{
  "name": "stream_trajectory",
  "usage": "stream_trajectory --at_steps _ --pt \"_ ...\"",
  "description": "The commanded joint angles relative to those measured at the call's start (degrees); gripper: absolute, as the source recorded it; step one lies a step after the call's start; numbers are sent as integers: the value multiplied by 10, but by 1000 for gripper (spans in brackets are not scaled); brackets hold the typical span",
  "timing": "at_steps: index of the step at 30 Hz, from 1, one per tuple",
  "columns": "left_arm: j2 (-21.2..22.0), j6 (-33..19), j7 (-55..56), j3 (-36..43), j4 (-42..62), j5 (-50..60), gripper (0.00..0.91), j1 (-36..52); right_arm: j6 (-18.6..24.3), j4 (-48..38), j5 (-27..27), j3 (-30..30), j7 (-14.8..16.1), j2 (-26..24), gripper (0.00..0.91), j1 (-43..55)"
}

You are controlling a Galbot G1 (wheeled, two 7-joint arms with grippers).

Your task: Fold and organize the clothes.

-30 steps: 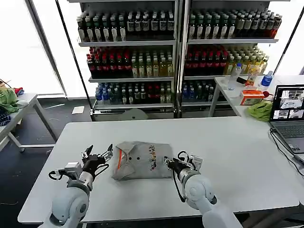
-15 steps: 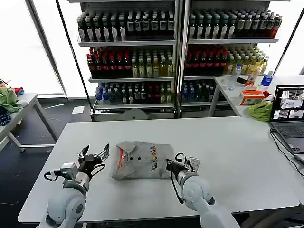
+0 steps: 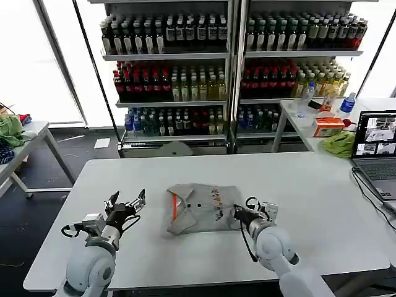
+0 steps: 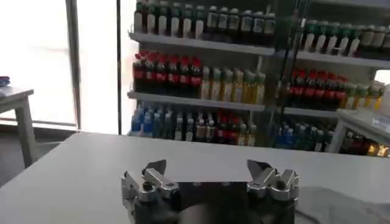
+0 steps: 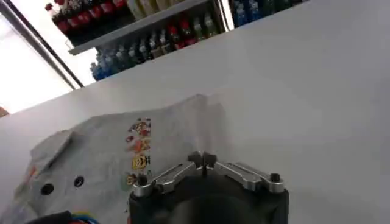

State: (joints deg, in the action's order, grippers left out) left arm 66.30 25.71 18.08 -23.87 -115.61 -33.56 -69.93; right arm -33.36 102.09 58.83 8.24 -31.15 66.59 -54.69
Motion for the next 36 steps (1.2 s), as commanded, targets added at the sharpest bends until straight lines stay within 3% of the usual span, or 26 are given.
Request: stream_trajectory --at_steps 1,9,13,19,27,36 --pt "4 0 0 3 -1 1 907 -3 0 -5 -9 33 12 -37 907 -5" --pt "9 0 1 4 -3 -2 907 -12 1 68 -71 62 40 -48 907 -40" --pt "8 0 0 3 -6 -2 907 -19 0 151 -55 79 49 -76 907 -74" --pt "19 3 0 11 -11 0 907 -18 -1 207 -51 33 62 -71 907 -119" --pt "19 2 0 -2 -14 1 907 -34 -2 179 33 22 26 -85 907 -110" --pt "25 2 0 -1 -16 5 907 -41 -2 115 45 17 24 -71 907 -90"
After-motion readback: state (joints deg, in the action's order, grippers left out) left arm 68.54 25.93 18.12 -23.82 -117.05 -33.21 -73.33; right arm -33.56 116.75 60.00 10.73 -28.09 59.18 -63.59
